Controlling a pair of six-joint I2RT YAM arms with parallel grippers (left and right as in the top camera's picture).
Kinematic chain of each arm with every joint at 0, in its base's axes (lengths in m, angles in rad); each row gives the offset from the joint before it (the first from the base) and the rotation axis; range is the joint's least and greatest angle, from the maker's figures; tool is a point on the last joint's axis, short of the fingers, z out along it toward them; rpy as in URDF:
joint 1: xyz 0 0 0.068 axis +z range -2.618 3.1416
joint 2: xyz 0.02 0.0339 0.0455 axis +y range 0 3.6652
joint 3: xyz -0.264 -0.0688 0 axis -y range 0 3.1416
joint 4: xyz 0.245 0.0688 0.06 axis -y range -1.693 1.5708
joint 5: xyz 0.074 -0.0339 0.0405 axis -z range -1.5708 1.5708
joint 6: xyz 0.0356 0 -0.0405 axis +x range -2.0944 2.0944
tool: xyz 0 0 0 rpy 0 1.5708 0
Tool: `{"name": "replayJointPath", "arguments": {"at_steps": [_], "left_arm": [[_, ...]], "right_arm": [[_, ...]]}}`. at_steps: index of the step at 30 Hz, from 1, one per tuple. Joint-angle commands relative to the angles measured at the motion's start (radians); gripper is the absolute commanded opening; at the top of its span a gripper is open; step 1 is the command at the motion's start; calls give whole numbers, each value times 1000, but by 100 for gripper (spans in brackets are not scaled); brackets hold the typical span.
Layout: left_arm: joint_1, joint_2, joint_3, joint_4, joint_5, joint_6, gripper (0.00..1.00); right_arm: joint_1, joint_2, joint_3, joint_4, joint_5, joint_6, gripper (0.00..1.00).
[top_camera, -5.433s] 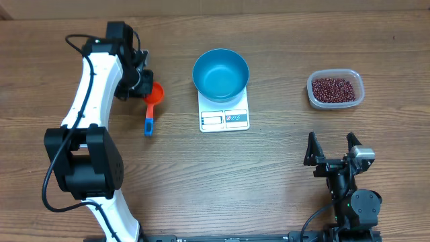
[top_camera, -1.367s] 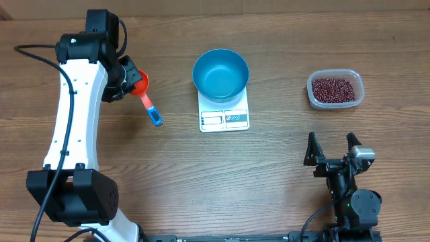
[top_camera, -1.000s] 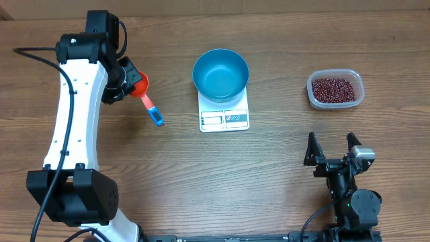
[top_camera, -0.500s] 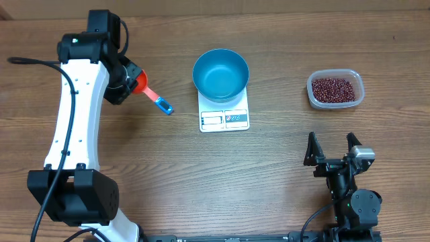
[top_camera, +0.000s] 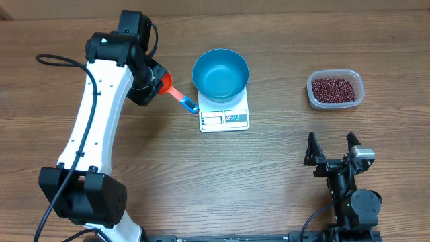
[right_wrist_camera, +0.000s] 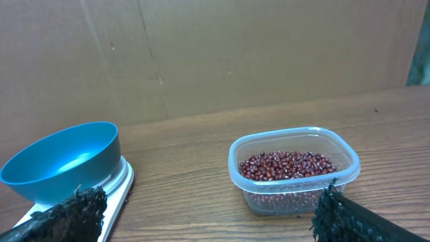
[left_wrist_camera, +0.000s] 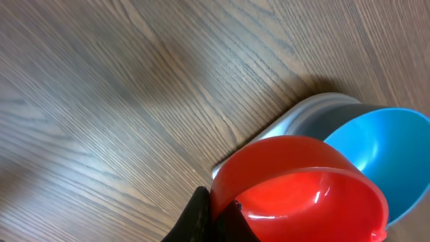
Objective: Scoop item into bowl and weigh 150g on scale
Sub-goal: 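Carry the red scoop with the left gripper toward the blue bowl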
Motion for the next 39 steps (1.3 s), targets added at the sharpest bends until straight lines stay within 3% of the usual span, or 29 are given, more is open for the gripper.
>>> {"name": "replayJointPath", "arguments": {"at_steps": [1, 6, 15, 26, 31, 34, 39], "left_arm": [[-9, -22, 21, -2, 45, -118, 4], [-9, -22, 21, 5, 55, -186, 4], [-16, -22, 21, 6, 55, -185, 4], [-96, -22, 21, 5, 55, -189, 4], [-138, -22, 21, 5, 55, -255, 4], [-156, -22, 21, 6, 55, -312, 4], [-166, -22, 21, 5, 68, -354, 4]], "right_arm": [[6, -10, -11, 6, -1, -4, 100], [6, -10, -11, 6, -1, -5, 100], [6, -10, -11, 6, -1, -5, 100], [6, -10, -11, 6, 3, -5, 100], [6, -10, -11, 6, -6, -4, 100], [6, -10, -10, 16, -6, 54, 100], [6, -10, 16, 27, -38, 288, 100]]}}
